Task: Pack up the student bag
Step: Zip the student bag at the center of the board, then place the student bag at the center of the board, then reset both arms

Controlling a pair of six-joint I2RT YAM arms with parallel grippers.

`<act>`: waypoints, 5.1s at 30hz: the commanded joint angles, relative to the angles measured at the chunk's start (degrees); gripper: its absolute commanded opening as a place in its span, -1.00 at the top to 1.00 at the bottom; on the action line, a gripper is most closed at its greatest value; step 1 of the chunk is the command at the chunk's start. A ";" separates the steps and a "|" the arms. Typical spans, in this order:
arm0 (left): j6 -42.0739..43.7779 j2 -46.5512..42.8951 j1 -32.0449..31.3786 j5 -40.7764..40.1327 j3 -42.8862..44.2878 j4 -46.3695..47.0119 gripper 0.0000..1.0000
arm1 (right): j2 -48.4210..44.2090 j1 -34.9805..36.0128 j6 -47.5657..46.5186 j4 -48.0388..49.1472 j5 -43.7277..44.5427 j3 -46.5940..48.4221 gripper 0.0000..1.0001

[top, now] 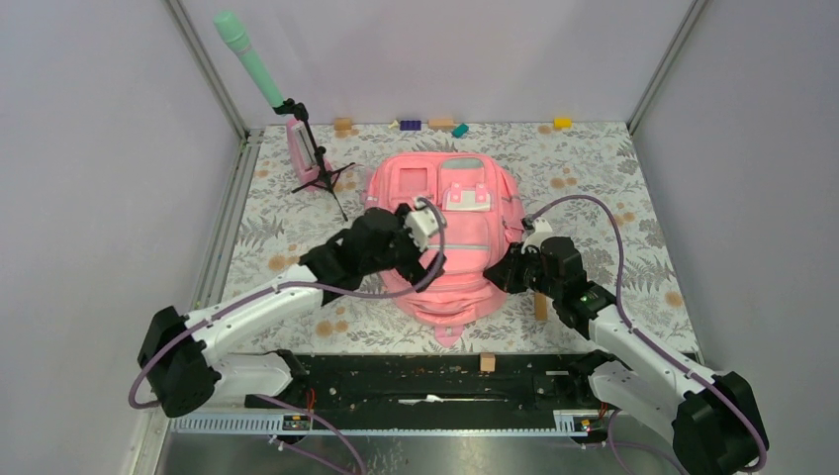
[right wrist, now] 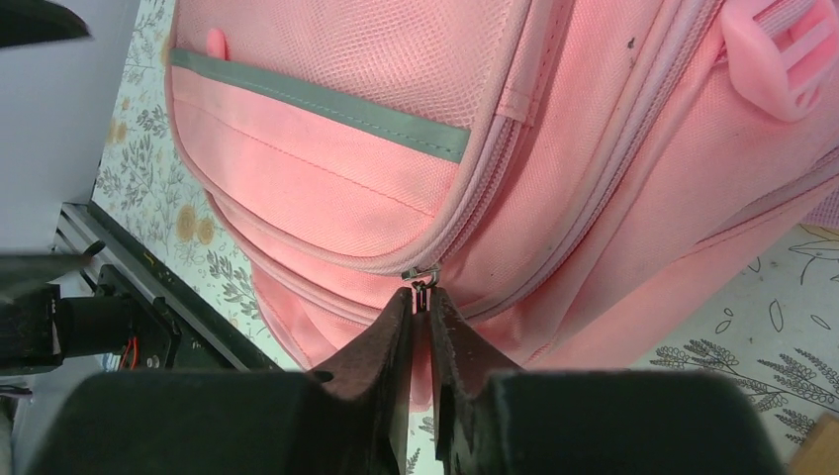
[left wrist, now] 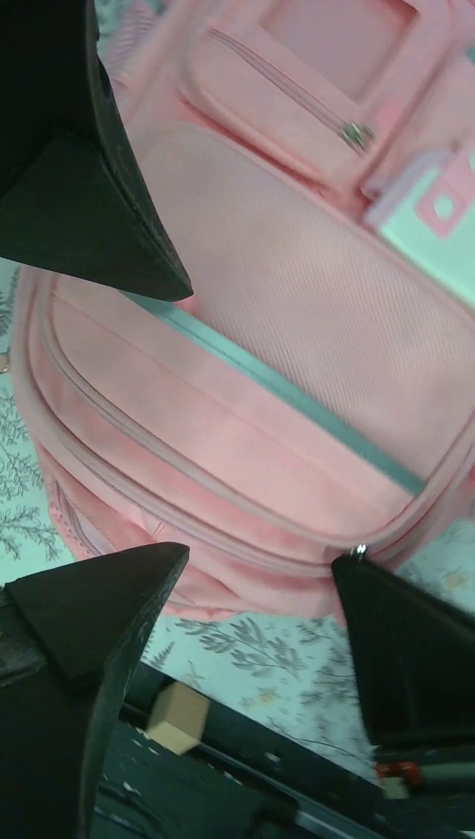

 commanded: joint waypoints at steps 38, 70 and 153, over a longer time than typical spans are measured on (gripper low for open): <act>26.51 18.76 -14.67 -18.88 1.60 8.41 1.00 | -1.37 -1.85 -5.29 -15.15 7.18 5.68 1.00; 26.33 13.50 -14.67 -16.98 -0.35 7.96 1.00 | 15.36 -6.84 -14.05 -1.37 6.27 19.47 1.00; -19.62 -51.81 13.46 -47.85 -6.67 -22.00 -0.98 | -38.03 -16.02 -17.57 -20.12 31.64 10.44 -0.99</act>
